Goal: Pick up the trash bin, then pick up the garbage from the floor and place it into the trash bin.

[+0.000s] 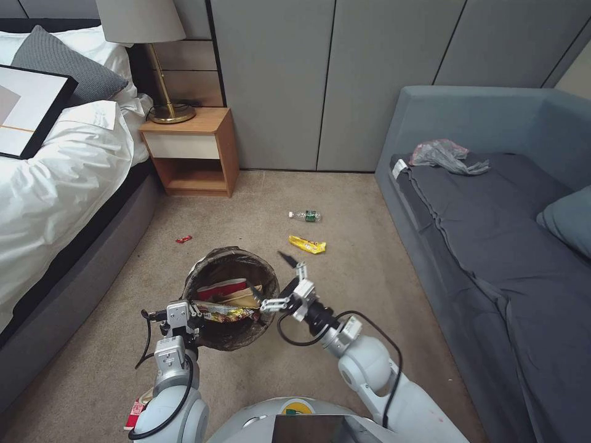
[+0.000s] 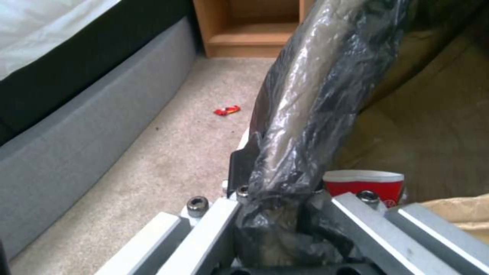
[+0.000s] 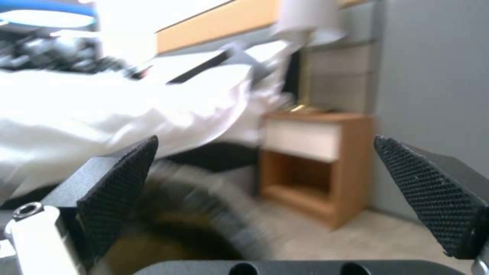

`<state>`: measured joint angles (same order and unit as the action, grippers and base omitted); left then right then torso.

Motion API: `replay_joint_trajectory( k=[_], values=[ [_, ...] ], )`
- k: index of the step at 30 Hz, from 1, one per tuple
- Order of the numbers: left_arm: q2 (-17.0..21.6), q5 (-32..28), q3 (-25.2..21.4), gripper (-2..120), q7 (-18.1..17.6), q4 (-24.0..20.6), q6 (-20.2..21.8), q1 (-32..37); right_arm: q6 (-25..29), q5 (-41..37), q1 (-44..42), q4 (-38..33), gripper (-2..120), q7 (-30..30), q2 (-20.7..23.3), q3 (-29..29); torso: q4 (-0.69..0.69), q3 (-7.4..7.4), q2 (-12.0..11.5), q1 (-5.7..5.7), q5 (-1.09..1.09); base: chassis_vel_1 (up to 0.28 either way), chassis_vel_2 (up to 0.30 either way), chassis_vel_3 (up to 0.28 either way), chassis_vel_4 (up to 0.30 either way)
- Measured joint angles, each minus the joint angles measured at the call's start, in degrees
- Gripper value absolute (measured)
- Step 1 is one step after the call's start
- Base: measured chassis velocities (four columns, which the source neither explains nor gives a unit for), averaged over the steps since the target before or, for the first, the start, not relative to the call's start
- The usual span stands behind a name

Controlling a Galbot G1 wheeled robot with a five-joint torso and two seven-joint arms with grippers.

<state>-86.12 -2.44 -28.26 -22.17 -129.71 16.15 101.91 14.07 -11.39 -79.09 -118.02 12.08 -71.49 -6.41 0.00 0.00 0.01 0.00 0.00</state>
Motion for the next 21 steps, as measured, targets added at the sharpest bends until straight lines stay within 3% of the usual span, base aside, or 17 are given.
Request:
replay_joint_trajectory(
  k=[7, 14, 21],
  values=[
    [0.2, -1.9, -2.2, 0, -0.2, 0.0, 0.0, -0.4, -1.1, 4.3, -8.2, -4.9, 100, -10.3, -4.2, -6.8, 0.00, 0.00, 0.0, 0.00, 0.00, 0.000, 0.000, 0.000, 0.000],
    [-0.1, -2.5, -3.5, 0, -0.3, -0.2, -0.2, -1.0, 1.8, 8.7, -12.7, -4.5, 100, -12.0, -7.4, -10.4, 0.00, 0.00, 0.0, 0.00, 0.00, 0.000, 0.000, 0.000, 0.000],
    [0.0, -3.2, -4.0, 0, -0.4, -0.2, -0.2, -1.5, 3.7, 9.9, -14.0, -2.7, 100, -12.6, -9.8, -10.5, 0.01, 0.00, 0.0, 0.00, 0.00, 0.000, 0.000, 0.000, 0.000]
  ],
)
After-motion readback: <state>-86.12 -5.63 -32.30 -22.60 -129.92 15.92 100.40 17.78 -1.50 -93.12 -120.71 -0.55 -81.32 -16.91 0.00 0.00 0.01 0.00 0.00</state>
